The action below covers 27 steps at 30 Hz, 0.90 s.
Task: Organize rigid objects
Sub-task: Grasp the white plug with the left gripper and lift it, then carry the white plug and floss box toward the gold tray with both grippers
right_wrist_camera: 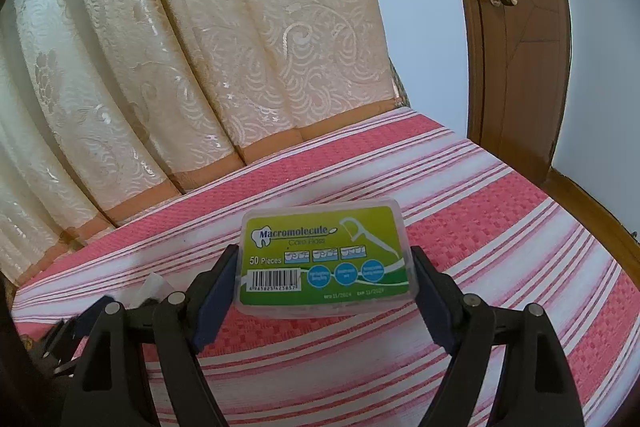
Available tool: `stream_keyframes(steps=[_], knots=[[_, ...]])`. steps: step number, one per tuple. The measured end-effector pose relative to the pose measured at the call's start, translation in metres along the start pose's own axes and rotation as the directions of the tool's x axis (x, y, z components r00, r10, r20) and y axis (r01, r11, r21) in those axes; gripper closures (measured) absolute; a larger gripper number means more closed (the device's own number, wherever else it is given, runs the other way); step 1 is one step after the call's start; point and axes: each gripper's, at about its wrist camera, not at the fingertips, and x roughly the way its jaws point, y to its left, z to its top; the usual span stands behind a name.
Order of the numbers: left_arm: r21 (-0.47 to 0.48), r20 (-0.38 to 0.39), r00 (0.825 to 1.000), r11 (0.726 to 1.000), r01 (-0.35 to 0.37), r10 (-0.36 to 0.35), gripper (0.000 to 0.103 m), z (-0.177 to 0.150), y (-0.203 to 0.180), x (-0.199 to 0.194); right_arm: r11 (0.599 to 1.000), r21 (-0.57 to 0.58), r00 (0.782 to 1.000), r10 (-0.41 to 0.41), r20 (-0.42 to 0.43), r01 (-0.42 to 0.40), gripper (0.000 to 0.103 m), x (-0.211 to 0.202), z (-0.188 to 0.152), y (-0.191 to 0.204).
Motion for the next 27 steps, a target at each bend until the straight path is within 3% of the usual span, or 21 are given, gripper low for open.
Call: stream_keyframes(steps=[1, 3, 7, 11, 16, 27], knots=[[-0.001, -0.032, 0.999, 1.000, 0.015, -0.015, 0.078, 0.001, -0.001, 0.007, 1.000, 0.000, 1.000, 0.000, 0.000, 0.000, 0.020, 0.000, 0.000, 0.000], [-0.030, -0.087, 0.995, 0.999, 0.037, -0.039, 0.082, 0.001, 0.004, 0.017, 1.000, 0.001, 1.000, 0.001, -0.006, -0.001, 0.020, 0.001, 0.000, 0.000], [-0.088, -0.071, 0.995, 0.994, 0.070, -0.076, 0.083, -0.003, 0.014, 0.015, 1.000, -0.011, 1.000, 0.002, 0.001, -0.002, 0.020, 0.001, 0.001, 0.003], [-0.097, 0.030, 0.998, 0.994, 0.050, -0.047, 0.083, -0.009, 0.015, -0.007, 1.000, -0.027, 1.000, 0.008, 0.018, -0.007, 0.020, -0.001, 0.000, 0.005], [-0.063, 0.140, 0.990, 0.998, -0.010, 0.019, 0.083, -0.021, 0.014, -0.038, 0.999, -0.035, 0.999, 0.031, 0.033, -0.030, 0.020, -0.001, -0.001, 0.007], [-0.059, 0.191, 0.978, 0.995, -0.074, 0.084, 0.083, -0.048, 0.032, -0.070, 0.994, -0.110, 0.996, 0.029, 0.088, -0.019, 0.020, -0.011, -0.013, 0.026]])
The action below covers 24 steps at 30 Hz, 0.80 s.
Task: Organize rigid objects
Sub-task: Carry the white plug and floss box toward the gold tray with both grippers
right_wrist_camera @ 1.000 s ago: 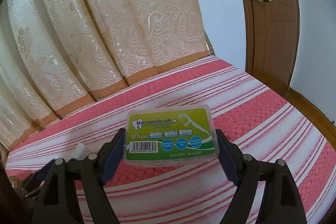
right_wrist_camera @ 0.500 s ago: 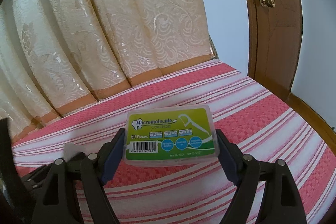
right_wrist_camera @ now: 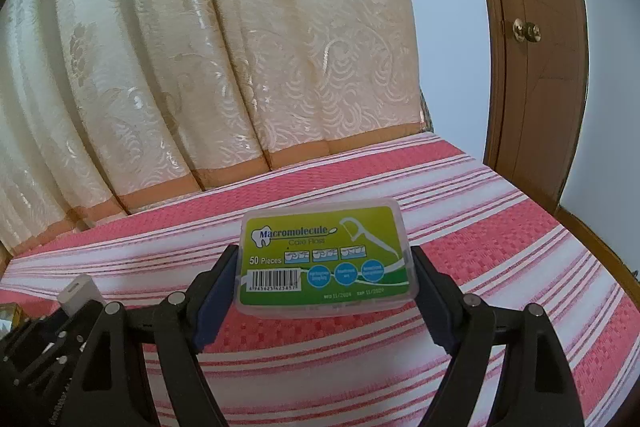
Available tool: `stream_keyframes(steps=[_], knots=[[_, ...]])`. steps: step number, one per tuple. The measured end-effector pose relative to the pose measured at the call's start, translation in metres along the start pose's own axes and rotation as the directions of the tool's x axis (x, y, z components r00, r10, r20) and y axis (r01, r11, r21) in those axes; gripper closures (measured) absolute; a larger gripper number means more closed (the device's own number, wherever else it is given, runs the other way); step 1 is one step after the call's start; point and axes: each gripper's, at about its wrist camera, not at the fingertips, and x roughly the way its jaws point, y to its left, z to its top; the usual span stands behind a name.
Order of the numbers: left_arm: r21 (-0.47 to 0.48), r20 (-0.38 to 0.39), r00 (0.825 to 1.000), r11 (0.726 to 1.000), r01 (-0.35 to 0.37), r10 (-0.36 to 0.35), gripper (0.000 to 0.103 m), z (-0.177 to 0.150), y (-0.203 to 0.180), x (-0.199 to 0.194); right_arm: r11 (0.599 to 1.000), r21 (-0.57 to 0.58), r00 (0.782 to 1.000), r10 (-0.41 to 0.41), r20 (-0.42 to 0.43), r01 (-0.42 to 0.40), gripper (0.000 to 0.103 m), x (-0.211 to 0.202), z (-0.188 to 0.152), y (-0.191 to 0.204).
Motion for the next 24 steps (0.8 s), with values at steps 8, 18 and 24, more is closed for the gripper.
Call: stream_keyframes(steps=[8, 18, 24], knots=[[-0.011, 0.014, 1.000, 1.000, -0.001, 0.001, 0.083, -0.008, 0.009, -0.009, 0.999, 0.003, 0.997, -0.047, 0.053, 0.047, 0.020, -0.017, -0.007, 0.006], [-0.005, 0.028, 1.000, 1.000, 0.010, -0.010, 0.083, -0.016, 0.013, -0.021, 0.997, 0.036, 0.995, -0.075, 0.070, 0.073, 0.020, -0.039, -0.020, 0.010], [-0.006, 0.035, 0.999, 1.000, 0.012, -0.012, 0.083, -0.021, 0.018, -0.031, 0.997, 0.019, 0.993, -0.073, 0.089, 0.072, 0.020, -0.053, -0.029, 0.022]])
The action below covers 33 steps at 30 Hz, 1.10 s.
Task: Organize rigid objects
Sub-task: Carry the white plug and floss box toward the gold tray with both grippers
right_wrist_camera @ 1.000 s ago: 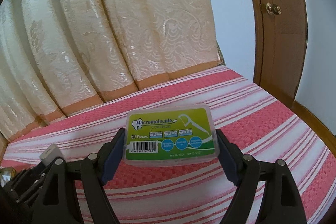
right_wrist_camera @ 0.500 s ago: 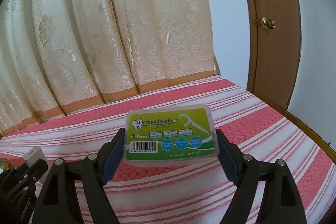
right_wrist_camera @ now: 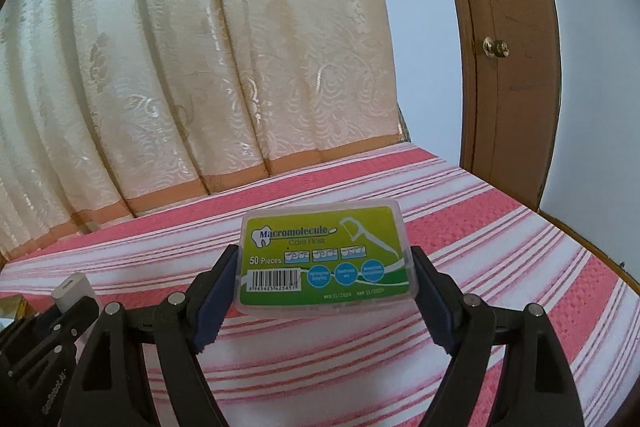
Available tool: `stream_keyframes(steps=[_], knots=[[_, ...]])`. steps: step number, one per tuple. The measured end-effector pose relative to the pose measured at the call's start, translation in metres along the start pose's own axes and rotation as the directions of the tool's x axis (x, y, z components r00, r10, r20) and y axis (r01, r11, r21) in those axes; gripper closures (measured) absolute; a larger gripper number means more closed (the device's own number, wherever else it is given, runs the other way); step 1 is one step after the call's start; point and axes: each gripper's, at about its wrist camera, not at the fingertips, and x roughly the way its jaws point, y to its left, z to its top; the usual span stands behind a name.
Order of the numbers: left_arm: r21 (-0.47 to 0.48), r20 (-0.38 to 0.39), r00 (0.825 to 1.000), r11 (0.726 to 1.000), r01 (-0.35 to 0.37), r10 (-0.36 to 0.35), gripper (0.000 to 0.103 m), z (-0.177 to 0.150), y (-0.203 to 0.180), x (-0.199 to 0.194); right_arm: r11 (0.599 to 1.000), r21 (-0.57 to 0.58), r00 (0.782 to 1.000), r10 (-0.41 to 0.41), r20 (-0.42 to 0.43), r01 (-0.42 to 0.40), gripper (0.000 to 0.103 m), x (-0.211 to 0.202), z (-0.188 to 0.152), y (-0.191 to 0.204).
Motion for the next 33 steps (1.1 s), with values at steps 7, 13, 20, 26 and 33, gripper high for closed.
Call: stream_keyframes(steps=[7, 13, 20, 26, 33], knots=[[-0.010, 0.010, 1.000, 1.000, 0.006, -0.006, 0.083, -0.005, 0.007, -0.011, 1.000, -0.002, 1.000, -0.007, 0.020, 0.007, 0.020, -0.017, -0.007, 0.007], [-0.004, 0.022, 1.000, 1.000, 0.015, -0.015, 0.083, -0.010, 0.008, -0.020, 1.000, -0.013, 0.999, -0.007, 0.046, 0.008, 0.020, -0.035, -0.015, 0.016], [-0.009, 0.038, 0.999, 1.000, 0.021, -0.020, 0.083, -0.016, 0.014, -0.032, 0.999, -0.035, 0.997, -0.005, 0.079, 0.008, 0.020, -0.053, -0.022, 0.025], [-0.012, 0.050, 0.998, 1.000, 0.028, -0.028, 0.083, -0.021, 0.018, -0.042, 1.000, -0.015, 0.995, 0.006, 0.095, -0.004, 0.020, -0.068, -0.030, 0.031], [-0.019, 0.062, 0.997, 0.999, 0.045, -0.043, 0.083, -0.026, 0.022, -0.054, 0.999, -0.044, 0.991, 0.015, 0.133, -0.009, 0.020, -0.084, -0.037, 0.044]])
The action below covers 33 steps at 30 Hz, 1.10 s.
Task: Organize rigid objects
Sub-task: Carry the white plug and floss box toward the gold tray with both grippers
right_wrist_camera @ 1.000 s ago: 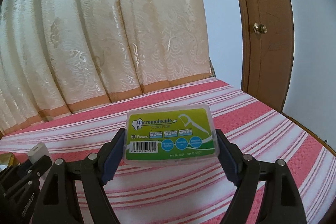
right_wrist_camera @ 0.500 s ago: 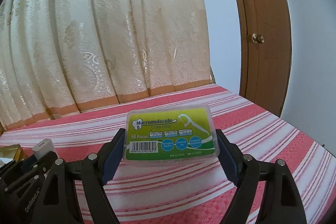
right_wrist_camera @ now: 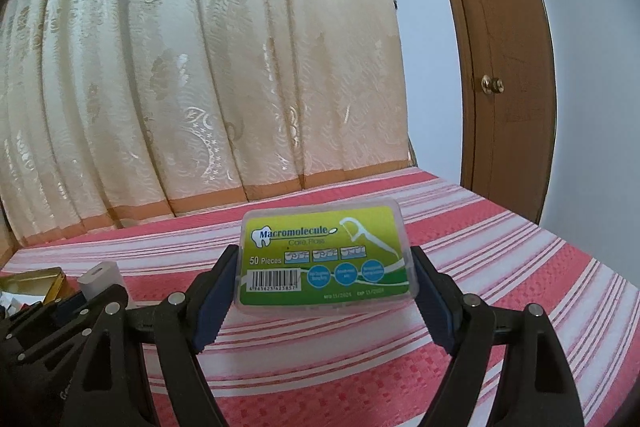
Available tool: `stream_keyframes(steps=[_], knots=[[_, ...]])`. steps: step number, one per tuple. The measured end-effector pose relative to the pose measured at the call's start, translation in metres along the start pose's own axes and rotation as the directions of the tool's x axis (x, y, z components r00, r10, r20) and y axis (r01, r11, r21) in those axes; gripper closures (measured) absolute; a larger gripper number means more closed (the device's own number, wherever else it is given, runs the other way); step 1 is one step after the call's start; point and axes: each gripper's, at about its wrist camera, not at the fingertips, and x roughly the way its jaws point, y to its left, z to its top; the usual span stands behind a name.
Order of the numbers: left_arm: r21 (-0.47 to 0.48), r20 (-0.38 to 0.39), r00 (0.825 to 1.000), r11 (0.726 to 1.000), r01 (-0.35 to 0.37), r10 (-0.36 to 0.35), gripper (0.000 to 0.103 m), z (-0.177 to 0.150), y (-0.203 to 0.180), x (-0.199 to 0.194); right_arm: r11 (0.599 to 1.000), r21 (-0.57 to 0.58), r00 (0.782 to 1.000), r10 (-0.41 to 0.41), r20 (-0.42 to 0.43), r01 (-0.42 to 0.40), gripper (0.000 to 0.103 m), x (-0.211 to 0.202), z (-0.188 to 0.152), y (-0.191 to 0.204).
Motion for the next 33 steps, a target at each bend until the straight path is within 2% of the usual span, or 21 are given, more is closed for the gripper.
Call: stream_keyframes(steps=[11, 19, 33], knots=[[-0.021, 0.035, 0.999, 1.000, 0.007, -0.006, 0.083, -0.003, 0.016, -0.027, 0.999, 0.012, 0.999, 0.032, -0.012, -0.032, 0.020, -0.012, -0.006, 0.017], [-0.043, 0.072, 0.997, 0.999, -0.009, 0.012, 0.083, -0.004, 0.038, -0.050, 0.997, 0.000, 0.997, 0.080, -0.007, -0.080, 0.020, -0.023, -0.009, 0.047], [-0.092, 0.131, 0.985, 0.991, -0.099, 0.110, 0.083, 0.000, 0.098, -0.086, 0.979, 0.001, 0.979, 0.205, 0.000, -0.205, 0.020, -0.039, -0.005, 0.112]])
